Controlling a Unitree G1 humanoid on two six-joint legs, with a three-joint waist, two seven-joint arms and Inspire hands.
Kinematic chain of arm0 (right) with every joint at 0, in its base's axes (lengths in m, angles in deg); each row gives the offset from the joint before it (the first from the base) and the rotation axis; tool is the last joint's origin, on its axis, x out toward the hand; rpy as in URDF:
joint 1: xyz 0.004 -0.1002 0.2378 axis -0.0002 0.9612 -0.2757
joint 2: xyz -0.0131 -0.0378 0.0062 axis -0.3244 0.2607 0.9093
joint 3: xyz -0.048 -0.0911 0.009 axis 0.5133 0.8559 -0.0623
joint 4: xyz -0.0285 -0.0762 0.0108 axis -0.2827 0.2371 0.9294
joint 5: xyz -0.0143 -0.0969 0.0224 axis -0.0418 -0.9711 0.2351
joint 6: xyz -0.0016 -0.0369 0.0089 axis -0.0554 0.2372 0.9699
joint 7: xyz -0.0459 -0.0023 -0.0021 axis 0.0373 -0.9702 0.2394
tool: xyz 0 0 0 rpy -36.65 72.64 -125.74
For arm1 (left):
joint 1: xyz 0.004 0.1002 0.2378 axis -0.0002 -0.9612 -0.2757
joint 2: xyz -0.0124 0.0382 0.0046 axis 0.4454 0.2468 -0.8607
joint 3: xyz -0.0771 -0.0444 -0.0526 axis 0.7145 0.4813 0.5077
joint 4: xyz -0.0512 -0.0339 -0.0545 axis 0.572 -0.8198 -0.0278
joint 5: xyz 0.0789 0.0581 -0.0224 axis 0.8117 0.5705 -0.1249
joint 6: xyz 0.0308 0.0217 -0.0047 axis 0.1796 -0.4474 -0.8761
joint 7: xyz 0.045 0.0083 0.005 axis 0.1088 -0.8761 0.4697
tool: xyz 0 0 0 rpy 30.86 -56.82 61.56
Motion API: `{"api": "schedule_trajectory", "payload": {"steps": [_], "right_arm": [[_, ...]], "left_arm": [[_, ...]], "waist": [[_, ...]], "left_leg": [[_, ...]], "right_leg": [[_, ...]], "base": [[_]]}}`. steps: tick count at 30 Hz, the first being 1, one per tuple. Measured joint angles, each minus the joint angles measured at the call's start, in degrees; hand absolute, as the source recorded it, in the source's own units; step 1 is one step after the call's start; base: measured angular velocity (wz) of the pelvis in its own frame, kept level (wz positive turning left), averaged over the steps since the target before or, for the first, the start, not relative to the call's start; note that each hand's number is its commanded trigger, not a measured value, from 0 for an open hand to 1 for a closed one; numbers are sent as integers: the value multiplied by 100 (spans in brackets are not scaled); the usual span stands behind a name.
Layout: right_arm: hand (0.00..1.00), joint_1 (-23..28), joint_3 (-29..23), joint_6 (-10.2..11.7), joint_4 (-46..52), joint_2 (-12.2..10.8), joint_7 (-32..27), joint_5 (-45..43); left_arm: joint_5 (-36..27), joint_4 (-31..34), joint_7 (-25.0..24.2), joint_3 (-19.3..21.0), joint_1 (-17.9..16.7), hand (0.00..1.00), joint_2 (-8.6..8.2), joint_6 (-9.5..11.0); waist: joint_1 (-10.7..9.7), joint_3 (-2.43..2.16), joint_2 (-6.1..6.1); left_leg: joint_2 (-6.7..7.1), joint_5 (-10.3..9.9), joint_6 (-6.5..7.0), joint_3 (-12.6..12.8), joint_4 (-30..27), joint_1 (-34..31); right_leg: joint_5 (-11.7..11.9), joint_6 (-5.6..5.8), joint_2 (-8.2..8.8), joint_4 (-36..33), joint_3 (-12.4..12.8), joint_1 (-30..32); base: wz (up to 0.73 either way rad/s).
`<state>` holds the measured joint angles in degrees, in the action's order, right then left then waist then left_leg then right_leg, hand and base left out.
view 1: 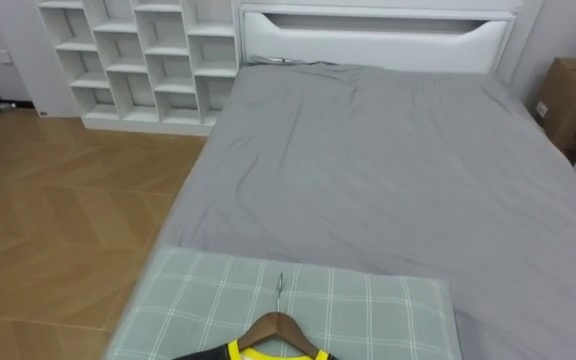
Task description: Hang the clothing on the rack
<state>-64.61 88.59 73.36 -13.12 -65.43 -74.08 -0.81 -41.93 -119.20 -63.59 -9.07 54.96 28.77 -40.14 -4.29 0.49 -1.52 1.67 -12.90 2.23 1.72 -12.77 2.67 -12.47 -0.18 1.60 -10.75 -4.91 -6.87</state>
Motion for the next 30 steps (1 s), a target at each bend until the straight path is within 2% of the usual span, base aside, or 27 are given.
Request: {"api": "schedule_trajectory", "payload": {"steps": [13, 19, 30], "right_arm": [[0, 43, -2, -24, 30, -8, -10, 4], [0, 67, -20, -43, 21, -17, -32, 7], [0, 159, -63, -45, 11, -47, -6, 0]], "left_arm": [[132, 2, 1, 0, -9, 0, -1, -51], [139, 3, 2, -1, -1, 0, -7, -51], [251, 6, 2, -2, 2, 0, -7, -46]], "waist": [[-16, -11, -10], [-29, -13, -2], [-70, -31, 38]], "left_leg": [[-1, 1, 1, 20, -8, 22], [-22, 0, 1, 144, 5, 99], [-94, -14, -22, 291, 3, 110]], "right_leg": [[0, 0, -18, -5, 161, -9], [0, 0, -33, -2, 298, -9], [21, -30, -79, -16, 390, -8]], "base": [[-2], [-12], [-5]]}}
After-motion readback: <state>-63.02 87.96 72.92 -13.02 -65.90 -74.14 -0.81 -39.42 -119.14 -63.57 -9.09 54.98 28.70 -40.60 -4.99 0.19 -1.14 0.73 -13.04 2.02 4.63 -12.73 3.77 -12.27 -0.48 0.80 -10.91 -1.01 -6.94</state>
